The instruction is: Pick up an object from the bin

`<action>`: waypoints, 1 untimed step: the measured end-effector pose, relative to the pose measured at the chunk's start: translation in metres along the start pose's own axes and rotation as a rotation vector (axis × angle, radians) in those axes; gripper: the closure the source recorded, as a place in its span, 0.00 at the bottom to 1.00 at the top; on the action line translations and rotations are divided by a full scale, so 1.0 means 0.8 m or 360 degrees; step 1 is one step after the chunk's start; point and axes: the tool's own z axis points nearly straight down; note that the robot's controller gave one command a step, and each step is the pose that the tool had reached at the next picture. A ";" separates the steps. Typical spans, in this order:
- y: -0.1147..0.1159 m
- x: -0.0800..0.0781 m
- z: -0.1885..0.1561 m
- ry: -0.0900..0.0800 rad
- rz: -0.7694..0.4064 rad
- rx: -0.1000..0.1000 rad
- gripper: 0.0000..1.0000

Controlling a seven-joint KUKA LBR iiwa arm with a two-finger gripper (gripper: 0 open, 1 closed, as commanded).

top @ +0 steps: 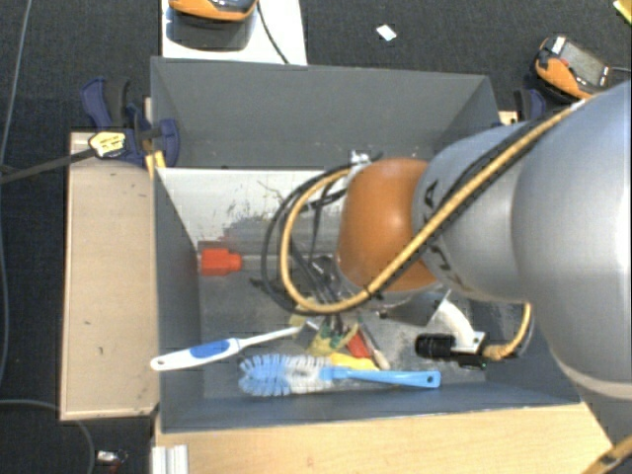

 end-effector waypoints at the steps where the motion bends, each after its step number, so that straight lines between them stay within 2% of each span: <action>1: -0.031 -0.030 -0.071 -0.0005 -0.0163 -0.0002 1.00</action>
Offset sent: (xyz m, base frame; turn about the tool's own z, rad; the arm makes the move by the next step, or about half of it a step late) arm 0.0108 -0.0386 0.0513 -0.0982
